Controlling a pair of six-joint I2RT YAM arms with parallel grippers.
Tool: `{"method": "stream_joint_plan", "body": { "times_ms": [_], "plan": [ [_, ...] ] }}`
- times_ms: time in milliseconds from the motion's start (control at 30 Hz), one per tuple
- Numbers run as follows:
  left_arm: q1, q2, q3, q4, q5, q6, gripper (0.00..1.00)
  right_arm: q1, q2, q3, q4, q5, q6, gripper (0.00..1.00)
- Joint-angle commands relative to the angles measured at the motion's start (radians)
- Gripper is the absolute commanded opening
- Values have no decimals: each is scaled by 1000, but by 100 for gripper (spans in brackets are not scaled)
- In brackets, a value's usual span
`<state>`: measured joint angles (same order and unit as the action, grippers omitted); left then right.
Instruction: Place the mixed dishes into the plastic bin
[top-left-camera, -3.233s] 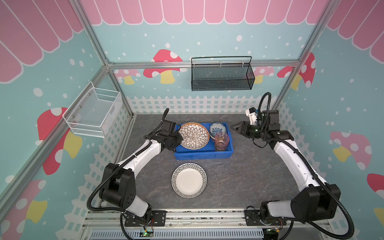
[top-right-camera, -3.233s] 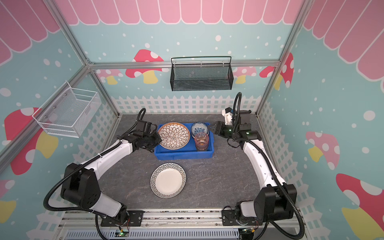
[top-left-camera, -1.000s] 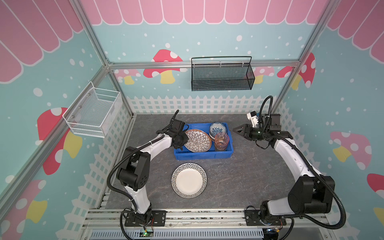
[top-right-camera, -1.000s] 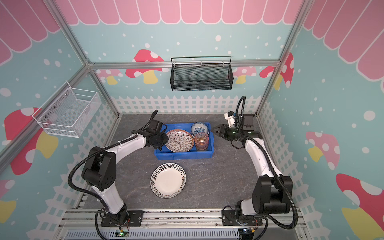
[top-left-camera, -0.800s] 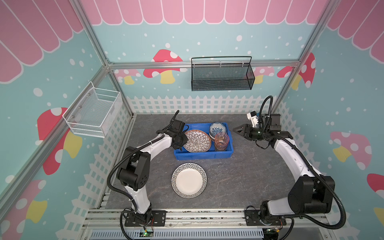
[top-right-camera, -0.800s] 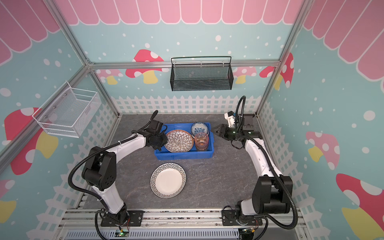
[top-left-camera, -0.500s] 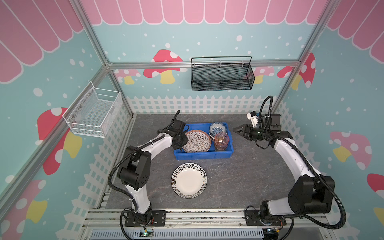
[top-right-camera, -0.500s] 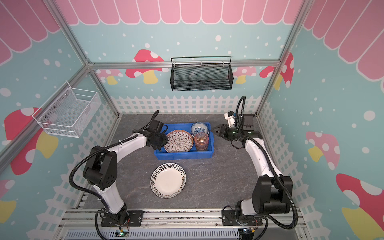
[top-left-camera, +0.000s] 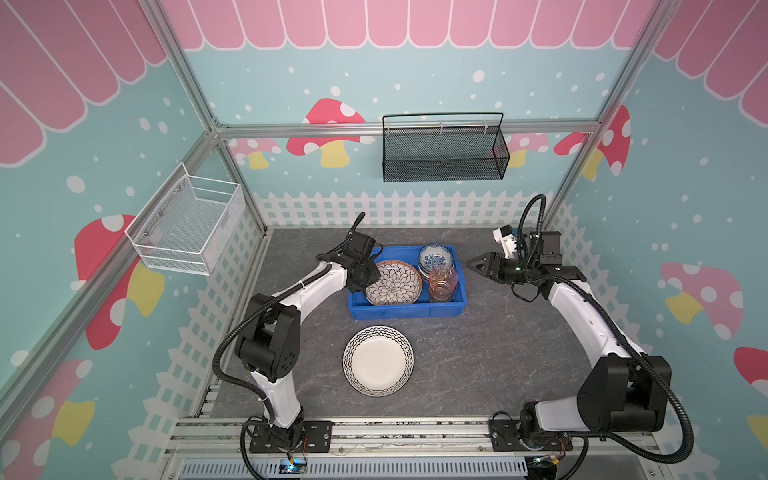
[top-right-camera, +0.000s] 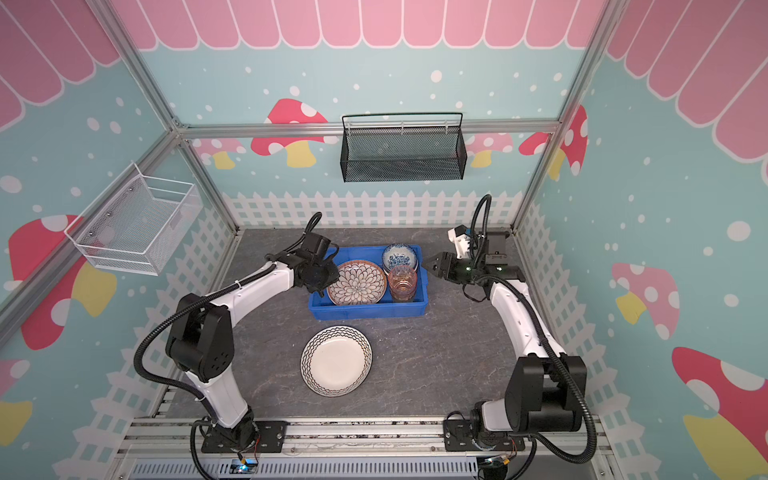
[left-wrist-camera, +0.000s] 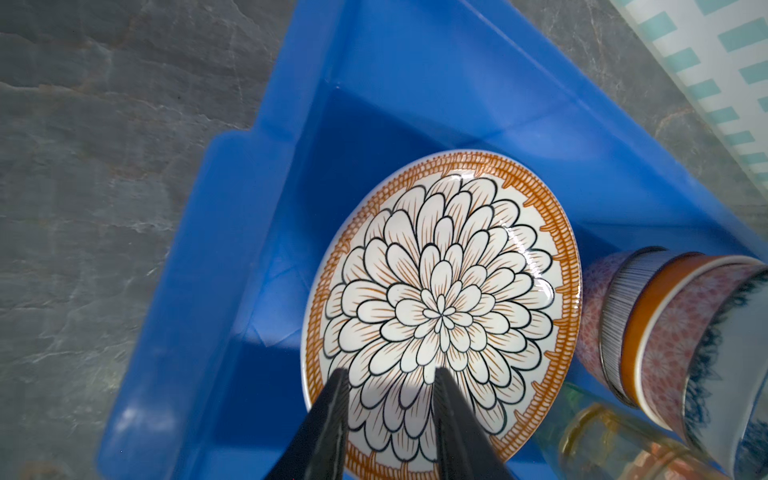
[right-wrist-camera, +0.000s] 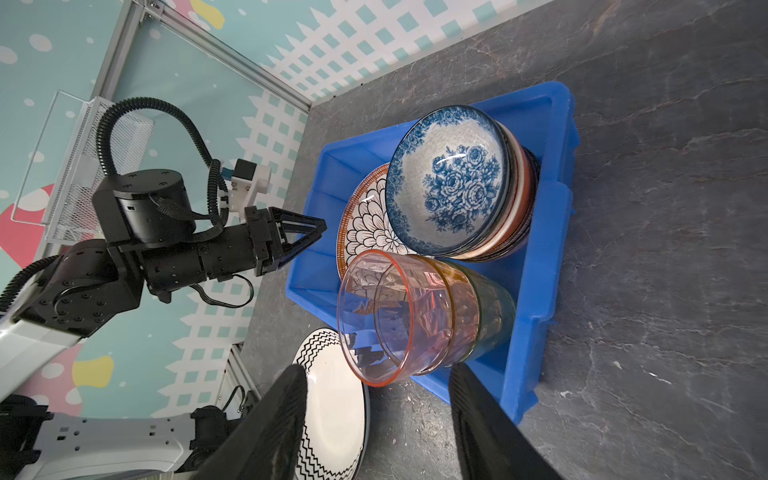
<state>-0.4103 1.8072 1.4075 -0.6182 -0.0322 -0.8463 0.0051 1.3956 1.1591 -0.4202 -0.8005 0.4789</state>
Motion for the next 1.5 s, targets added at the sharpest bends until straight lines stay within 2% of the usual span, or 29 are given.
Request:
{"method": "stream_joint_plan", "body": {
  "times_ms": [0,133,233,267,367,400,433,467,500,600,800,933,1233,1467],
  "plan": [
    [-26,-116,-14,-30,-44,23,42,-5,-81,-55,27,20,-39,60],
    [-27,-241,-63,-48,-65,48,63,-5,-216,-187,133,27,-8,63],
    [-26,-351,-117,-53,-86,60,93,-4,-304,-277,163,19,-1,70],
    [-25,-391,-140,-55,-102,59,99,-3,-334,-313,168,24,12,73],
    [-9,-505,-208,-56,-119,50,99,24,-417,-408,175,63,44,75],
    [-5,-538,-228,-56,-124,50,100,38,-440,-432,169,80,48,78],
    [-5,-576,-251,-57,-126,45,100,56,-468,-461,160,102,59,92],
    [-5,-609,-273,-60,-125,43,100,72,-497,-490,161,118,74,98],
    [25,-646,-298,-62,-124,40,100,95,-532,-522,165,138,94,100],
    [40,-747,-365,-80,-114,31,100,169,-622,-612,176,190,161,97],
    [62,-913,-500,-163,-87,8,100,365,-729,-787,259,275,335,99],
    [69,-998,-592,-206,-57,-24,100,499,-740,-863,336,350,434,91],
    [71,-1088,-709,-225,16,-69,100,734,-540,-861,485,503,524,83],
    [71,-1135,-779,-233,45,-93,100,823,-374,-817,567,572,568,76]
  ]
}}
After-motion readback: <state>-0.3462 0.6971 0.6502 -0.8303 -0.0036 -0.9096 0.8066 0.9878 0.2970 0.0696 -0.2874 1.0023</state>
